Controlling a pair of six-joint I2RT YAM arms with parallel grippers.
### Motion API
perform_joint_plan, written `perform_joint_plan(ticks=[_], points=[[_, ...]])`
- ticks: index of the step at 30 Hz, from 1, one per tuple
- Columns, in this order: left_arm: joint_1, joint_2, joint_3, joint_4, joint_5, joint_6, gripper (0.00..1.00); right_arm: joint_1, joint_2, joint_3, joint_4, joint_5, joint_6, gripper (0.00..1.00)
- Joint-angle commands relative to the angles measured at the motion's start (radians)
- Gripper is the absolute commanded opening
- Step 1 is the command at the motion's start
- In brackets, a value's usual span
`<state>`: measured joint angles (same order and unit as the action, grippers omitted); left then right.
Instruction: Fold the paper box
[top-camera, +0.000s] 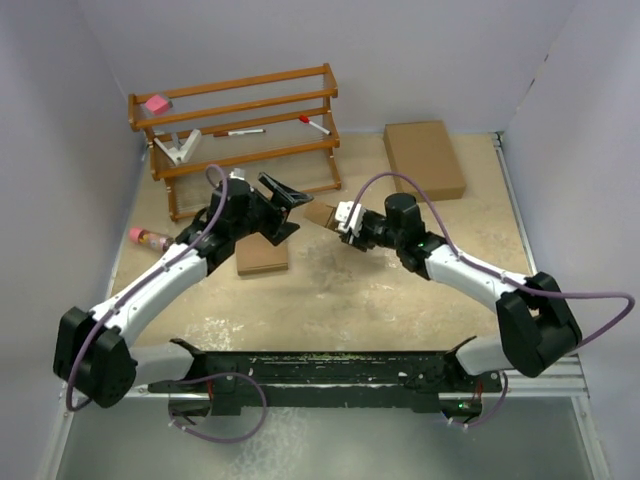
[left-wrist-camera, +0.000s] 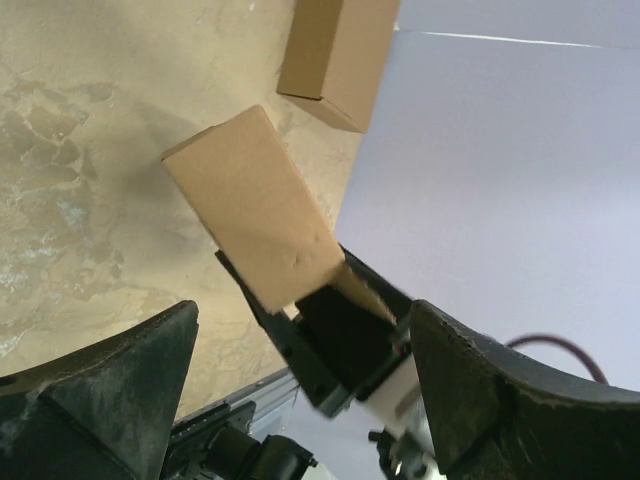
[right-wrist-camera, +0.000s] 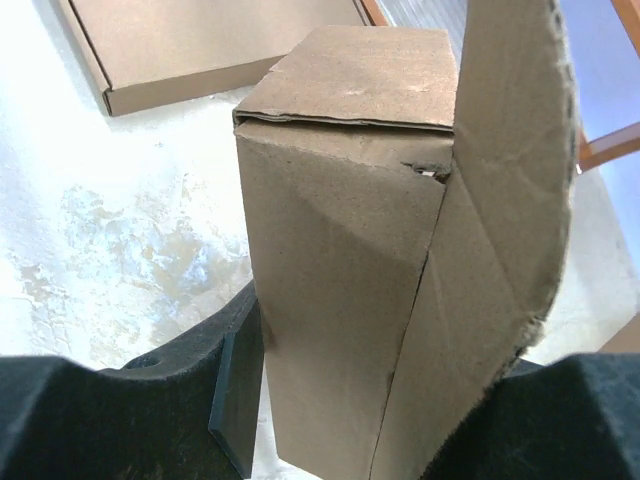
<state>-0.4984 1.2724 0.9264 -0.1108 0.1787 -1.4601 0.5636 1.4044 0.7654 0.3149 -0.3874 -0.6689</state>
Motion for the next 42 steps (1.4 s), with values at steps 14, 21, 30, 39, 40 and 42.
perform_joint_plan(ticks=[14,21,30,39,40,42], points=[[0.006,-0.321,-0.159,0.003,-0.077,0.535,0.89,-0.227,0.159,0.232,-0.186,-0.655,0.754,0.34],[0.006,-0.304,-0.275,0.070,0.031,0.666,0.89,-0.240,0.358,0.216,0.091,-0.816,1.175,0.36],[0.006,-0.047,-0.226,0.085,0.057,0.698,0.89,-0.242,0.594,0.271,0.189,-0.855,1.343,0.40],[0.006,0.177,-0.142,0.124,0.078,0.688,0.86,-0.258,0.612,0.372,-0.197,-0.680,1.052,0.61],[0.006,0.190,-0.135,0.124,0.077,0.690,0.86,-0.259,0.609,0.378,-0.220,-0.658,1.033,0.63],[0.006,0.210,-0.121,0.122,0.074,0.696,0.86,-0.263,0.602,0.385,-0.254,-0.622,0.998,0.68]])
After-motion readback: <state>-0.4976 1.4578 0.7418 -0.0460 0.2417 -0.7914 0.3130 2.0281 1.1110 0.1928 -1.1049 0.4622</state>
